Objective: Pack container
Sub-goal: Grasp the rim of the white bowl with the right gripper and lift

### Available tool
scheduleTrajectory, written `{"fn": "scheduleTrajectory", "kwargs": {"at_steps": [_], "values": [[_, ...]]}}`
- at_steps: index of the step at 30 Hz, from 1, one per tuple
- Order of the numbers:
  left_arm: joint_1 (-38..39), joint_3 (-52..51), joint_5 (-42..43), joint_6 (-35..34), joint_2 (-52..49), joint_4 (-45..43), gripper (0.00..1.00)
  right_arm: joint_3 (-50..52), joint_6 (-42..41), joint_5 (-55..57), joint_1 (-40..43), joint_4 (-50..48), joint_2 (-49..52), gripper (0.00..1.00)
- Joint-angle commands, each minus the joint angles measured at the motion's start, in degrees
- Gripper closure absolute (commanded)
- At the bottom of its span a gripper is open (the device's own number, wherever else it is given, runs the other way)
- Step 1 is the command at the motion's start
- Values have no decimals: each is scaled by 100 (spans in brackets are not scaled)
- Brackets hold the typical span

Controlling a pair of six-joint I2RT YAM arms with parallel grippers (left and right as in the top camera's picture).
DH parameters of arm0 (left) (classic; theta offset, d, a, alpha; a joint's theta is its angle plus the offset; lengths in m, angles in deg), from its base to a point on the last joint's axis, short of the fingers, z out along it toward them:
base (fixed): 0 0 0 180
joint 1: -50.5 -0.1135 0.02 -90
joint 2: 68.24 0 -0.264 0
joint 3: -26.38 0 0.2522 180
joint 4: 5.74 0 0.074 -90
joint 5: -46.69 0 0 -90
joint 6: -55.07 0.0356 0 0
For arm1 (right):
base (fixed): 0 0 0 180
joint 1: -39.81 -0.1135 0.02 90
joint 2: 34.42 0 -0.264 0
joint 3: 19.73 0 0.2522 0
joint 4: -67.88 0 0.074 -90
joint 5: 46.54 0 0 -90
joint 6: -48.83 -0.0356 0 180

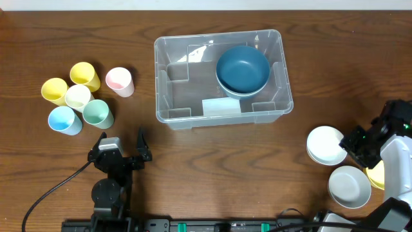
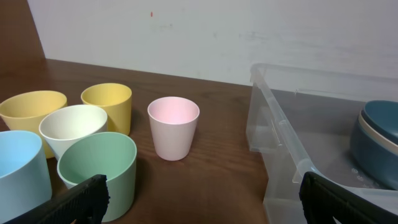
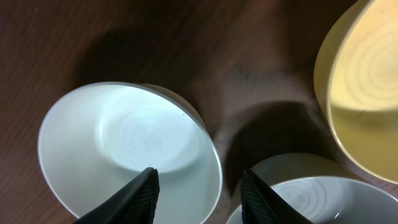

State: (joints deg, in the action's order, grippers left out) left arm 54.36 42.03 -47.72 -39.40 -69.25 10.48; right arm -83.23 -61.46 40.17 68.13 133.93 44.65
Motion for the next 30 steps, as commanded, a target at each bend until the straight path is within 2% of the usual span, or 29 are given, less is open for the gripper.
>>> {"fn": "scheduleTrajectory", "kwargs": {"at_steps": [1,11,18,22,30], "values": [[-20,-166,-7,15,-2,133,2,136,83,31,50,-55,-52,56],[-20,-166,-7,15,-2,133,2,723,-11,22,50,-658,-20,61],[-20,-166,-7,13,-2,133,2,787,-26,24,50,-870,-20,74],[-20,-166,-7,13,-2,133,2,831,-31,22,50,-1001,-20,88],[-20,-166,-7,15,-2,133,2,1134,-72,2,50,-1362,-20,91]]}}
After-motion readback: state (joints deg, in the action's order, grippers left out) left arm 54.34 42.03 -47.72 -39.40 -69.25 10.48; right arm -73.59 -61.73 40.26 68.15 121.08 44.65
